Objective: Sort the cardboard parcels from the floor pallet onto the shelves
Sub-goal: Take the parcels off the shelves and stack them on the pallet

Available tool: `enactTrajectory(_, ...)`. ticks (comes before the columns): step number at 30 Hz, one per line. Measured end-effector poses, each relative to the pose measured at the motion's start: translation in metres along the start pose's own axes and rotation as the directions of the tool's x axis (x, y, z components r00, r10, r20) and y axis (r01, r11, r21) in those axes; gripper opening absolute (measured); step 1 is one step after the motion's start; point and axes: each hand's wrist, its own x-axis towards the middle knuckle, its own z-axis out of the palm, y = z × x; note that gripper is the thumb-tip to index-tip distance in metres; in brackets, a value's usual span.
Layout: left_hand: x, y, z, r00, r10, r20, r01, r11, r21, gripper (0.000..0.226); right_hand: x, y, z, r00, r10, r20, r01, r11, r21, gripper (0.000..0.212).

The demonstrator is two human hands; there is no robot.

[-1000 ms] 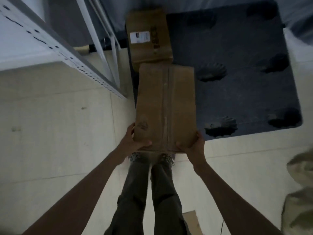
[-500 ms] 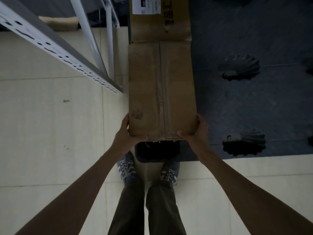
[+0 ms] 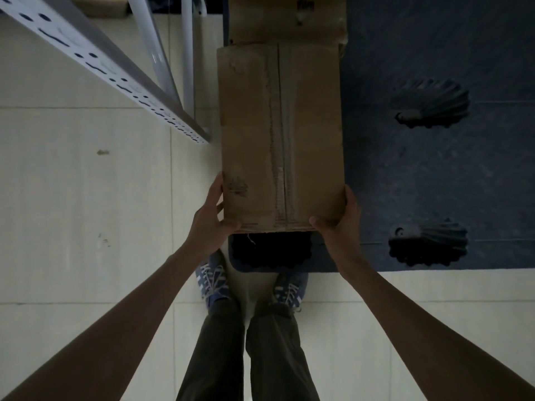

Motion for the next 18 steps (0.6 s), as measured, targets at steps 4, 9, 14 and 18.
enactTrajectory(4, 0.010, -0.005, -0.011, 0.997, 0.043, -0.062, -0.041, 0.999, 0.035, 0.105, 0.003, 0.007, 0.002, 0.996, -0.093, -0.002, 0.093, 0.995, -0.034, 0.091)
enactTrajectory(9, 0.020, -0.003, -0.017, 1.000, -0.013, -0.002, 0.014, 0.993, 0.121, 0.106, 0.014, 0.005, 0.006, 0.997, -0.027, 0.072, 0.035, 0.993, -0.111, 0.091)
enactTrajectory(14, -0.016, 0.022, -0.026, 0.987, -0.084, 0.138, 0.052, 0.974, 0.219, 0.114, -0.018, -0.029, -0.003, 1.000, -0.002, 0.001, 0.002, 0.969, -0.246, 0.069)
enactTrajectory(18, -0.086, 0.083, -0.043, 0.955, -0.213, 0.207, 0.155, 0.951, 0.268, 0.097, -0.082, -0.094, -0.038, 0.994, 0.044, 0.098, -0.013, 0.956, -0.293, 0.055)
